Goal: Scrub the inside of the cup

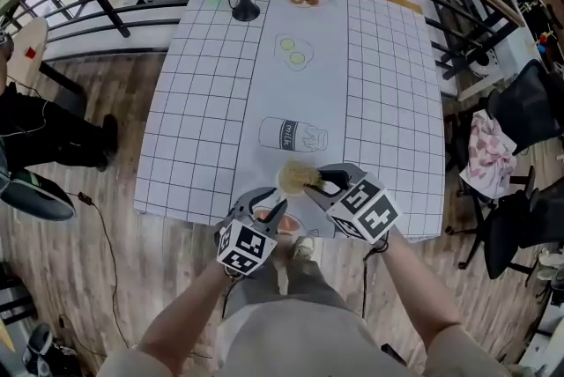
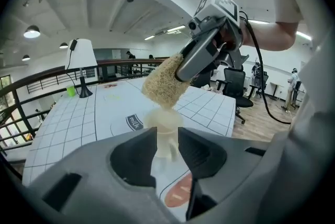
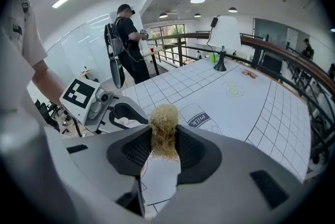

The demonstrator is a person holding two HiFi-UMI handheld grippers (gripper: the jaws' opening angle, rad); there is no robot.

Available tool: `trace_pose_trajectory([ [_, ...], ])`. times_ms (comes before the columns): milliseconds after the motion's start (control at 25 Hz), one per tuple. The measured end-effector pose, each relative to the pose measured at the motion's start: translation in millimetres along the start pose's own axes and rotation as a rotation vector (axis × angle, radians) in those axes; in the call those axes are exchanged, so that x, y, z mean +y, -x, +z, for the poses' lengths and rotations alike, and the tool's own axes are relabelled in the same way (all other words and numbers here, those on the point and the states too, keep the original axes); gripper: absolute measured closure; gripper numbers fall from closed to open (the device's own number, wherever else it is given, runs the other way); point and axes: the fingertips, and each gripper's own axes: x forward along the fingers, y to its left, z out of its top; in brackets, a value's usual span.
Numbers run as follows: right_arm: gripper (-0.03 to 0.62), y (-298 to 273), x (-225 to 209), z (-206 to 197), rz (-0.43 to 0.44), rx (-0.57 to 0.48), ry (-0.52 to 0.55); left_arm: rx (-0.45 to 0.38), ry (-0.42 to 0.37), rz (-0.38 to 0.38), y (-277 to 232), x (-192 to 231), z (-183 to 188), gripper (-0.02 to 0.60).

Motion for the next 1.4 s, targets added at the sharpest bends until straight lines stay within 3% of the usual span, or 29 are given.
trace_pose_trajectory([
  [360, 0.471, -25, -5, -20, 0.032, 0.103, 0.018, 0.059, 0.028, 0.005, -31, -4, -36, 0.457],
  [520, 0.471, -33, -4, -26, 0.029, 0.140, 0.042, 0.047, 0.031, 0.019, -33, -5, -39, 0.509],
  [640, 0.471, -37, -6, -26, 0.020, 0.164, 0.072, 0.043, 0.038, 0.015, -33, -4, -39, 0.514],
  [1200, 0.457, -66, 3, -26, 0.058, 0.357, 0.330, 0.038, 0.064, 0.002, -32, -2, -37, 0.517],
  [1400, 0.446, -77, 5, -23, 0.053, 0.349, 0.378, 0.034, 0.068, -0.001, -33, -3, -36, 0.517],
])
